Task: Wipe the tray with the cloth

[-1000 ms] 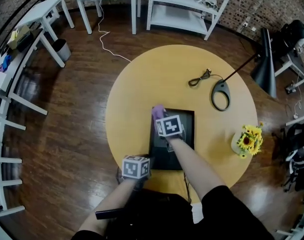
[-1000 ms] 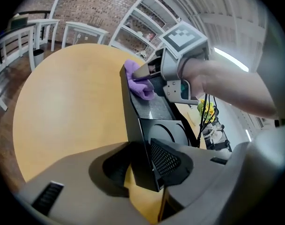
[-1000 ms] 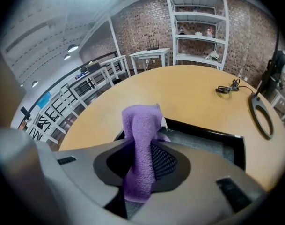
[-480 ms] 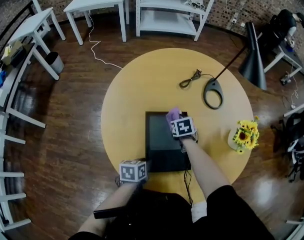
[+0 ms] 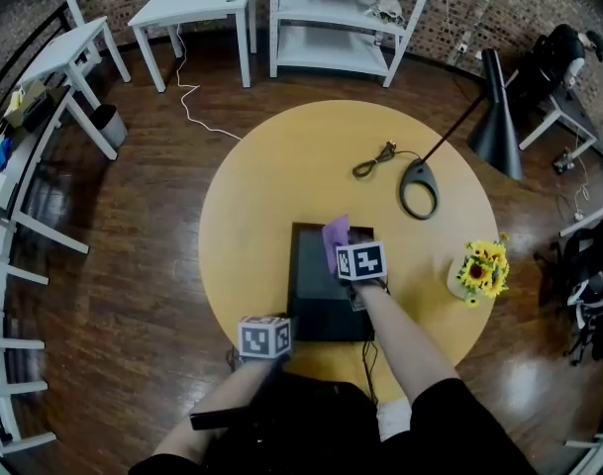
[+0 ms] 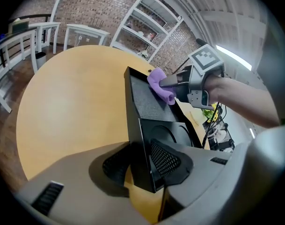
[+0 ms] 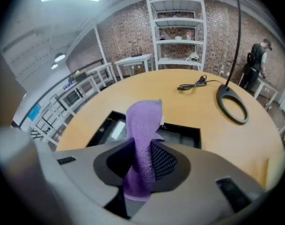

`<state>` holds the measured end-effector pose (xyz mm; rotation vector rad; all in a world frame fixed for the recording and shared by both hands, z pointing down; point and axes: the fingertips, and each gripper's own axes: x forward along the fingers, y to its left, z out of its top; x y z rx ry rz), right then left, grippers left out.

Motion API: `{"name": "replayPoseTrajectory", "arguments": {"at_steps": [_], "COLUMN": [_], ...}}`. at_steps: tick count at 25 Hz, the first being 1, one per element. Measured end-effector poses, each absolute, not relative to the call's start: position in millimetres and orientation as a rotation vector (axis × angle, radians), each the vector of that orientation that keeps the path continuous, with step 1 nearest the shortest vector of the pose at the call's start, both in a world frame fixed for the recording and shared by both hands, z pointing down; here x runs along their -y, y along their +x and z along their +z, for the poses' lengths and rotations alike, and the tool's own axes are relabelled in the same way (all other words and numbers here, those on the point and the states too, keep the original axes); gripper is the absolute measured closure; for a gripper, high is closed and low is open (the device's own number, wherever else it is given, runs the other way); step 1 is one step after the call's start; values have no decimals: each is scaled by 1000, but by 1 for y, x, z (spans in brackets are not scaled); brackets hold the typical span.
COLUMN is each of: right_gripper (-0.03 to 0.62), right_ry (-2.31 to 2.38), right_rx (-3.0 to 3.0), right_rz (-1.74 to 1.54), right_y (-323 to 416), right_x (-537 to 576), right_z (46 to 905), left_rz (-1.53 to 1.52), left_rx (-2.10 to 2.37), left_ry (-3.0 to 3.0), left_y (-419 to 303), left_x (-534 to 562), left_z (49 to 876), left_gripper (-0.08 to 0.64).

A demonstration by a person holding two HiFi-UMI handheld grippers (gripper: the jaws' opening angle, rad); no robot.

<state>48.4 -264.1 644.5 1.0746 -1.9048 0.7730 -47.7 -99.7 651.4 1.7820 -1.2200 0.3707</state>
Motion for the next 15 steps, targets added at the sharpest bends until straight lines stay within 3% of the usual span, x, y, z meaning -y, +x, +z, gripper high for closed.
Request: {"name": "replayPoseTrajectory", "arguments": {"at_steps": [7,15], "right_gripper": [495,495], "right_ry": [942,982], "right_rx": [2020,1958], "right_rz": [937,720], "right_y": [-35,-7], "right_x": [204,213], "right_z": [652,666], "left_rz": [372,364], "left_rx": [1242,1239], "left_ry": [1779,1791], "left_y": [-47,-48], "left_x": [100,101], "left_z": [651,652], "left_gripper": [433,433]}}
